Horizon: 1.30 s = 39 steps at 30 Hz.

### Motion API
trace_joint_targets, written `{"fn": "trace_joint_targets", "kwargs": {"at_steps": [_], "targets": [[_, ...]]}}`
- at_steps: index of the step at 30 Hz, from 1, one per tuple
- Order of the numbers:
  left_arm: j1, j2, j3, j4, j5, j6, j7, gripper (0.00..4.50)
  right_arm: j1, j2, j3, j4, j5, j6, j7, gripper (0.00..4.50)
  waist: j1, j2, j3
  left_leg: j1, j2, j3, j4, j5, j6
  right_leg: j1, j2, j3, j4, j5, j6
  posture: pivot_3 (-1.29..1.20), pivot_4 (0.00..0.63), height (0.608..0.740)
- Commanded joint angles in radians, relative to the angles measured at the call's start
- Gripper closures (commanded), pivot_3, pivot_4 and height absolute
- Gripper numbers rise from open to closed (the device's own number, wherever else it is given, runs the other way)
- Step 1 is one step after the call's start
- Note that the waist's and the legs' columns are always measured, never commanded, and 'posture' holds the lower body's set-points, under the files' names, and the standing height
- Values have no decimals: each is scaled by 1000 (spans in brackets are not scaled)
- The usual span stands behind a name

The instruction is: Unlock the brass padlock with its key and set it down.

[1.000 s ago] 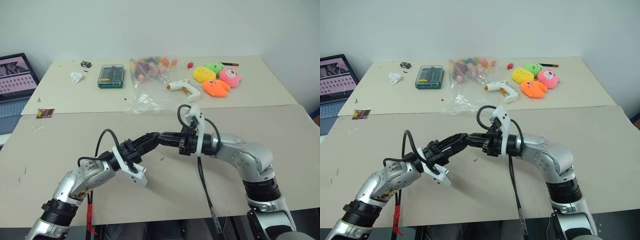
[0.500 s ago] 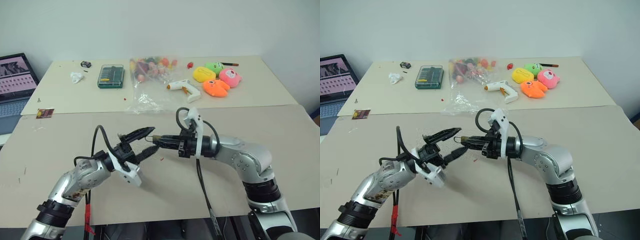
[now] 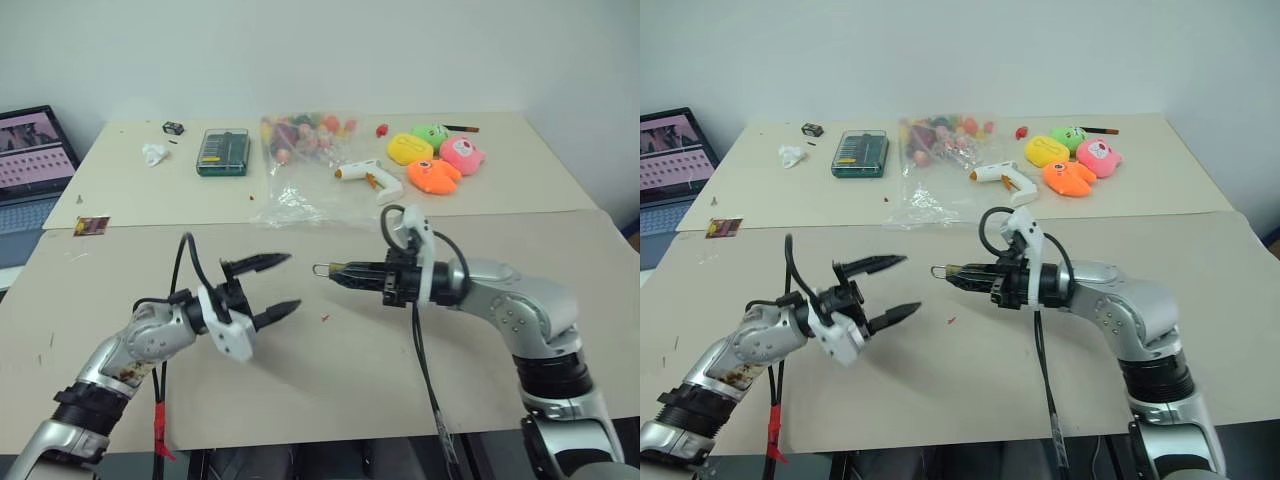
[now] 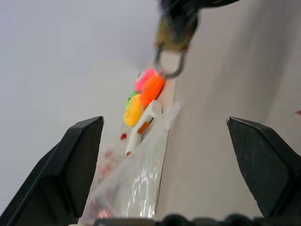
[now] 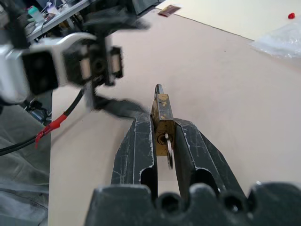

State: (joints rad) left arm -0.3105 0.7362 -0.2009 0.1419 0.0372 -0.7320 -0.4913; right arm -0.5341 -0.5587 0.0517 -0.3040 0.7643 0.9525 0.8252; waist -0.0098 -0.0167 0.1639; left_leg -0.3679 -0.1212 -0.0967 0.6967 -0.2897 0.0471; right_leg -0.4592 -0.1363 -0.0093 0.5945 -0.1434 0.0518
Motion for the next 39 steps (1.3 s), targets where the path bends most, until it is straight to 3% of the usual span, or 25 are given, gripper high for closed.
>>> {"fn": "trace_joint_targets", "kwargs": {"at_steps": [1, 6, 7, 8, 10, 13, 19, 39], "targets": [[-38, -45, 29, 1, -224, 219, -120, 51, -6, -19, -41, -40, 32, -38, 50, 4248, -2, 0, 0, 0, 0, 0, 0, 0, 0, 0, 0, 0, 0, 0, 0, 0, 150, 740], [-50, -123, 37, -110, -444, 511, -239, 51, -12, -33, -64, -85, 90, -16, 81, 4248, -6, 0, 0, -1, 0, 0, 1, 0, 0, 0, 0, 0, 1, 0, 0, 0, 150, 740], [-40, -134, 36, -144, -472, 558, -252, 555, -12, -35, -65, -93, 97, -13, 81, 4248, -7, 0, 0, -1, 0, 0, 1, 0, 1, 0, 0, 0, 1, 0, 0, 0, 150, 740], [-31, -141, 32, -173, -489, 600, -263, 655, -14, -35, -65, -96, 102, -10, 79, 4248, -7, 0, 0, -1, 0, 0, 1, 0, 1, 0, 0, 0, 0, 0, 0, 0, 150, 740], [-8, -153, 22, -239, -540, 690, -294, 1384, -14, -36, -65, -99, 109, -9, 74, 4248, -6, 0, 0, -1, 0, 0, 1, 0, 1, 0, 0, 1, 0, 0, 0, 0, 150, 740], [27, -136, -15, -313, -513, 711, -381, 2422, -14, -39, -61, -99, 114, -12, 73, 4248, -5, 0, 0, -1, 0, 0, 1, 0, 1, 0, 0, 1, 0, 0, 0, 0, 150, 740], [50, -187, 27, -391, -573, 846, -361, 4490, 2, -59, -59, -114, 125, -18, 100, 4248, -1, 0, 0, 0, 0, 0, 1, 0, 0, 0, 0, 1, 0, 0, 0, 0, 150, 740], [39, -257, 93, -480, -650, 1035, -376, 4490, -3, -55, -32, -77, 79, -49, 100, 4248, 2, 0, 0, 0, 0, 0, 1, 0, 0, 1, 0, 2, -1, 0, 0, 0, 150, 740]]}}
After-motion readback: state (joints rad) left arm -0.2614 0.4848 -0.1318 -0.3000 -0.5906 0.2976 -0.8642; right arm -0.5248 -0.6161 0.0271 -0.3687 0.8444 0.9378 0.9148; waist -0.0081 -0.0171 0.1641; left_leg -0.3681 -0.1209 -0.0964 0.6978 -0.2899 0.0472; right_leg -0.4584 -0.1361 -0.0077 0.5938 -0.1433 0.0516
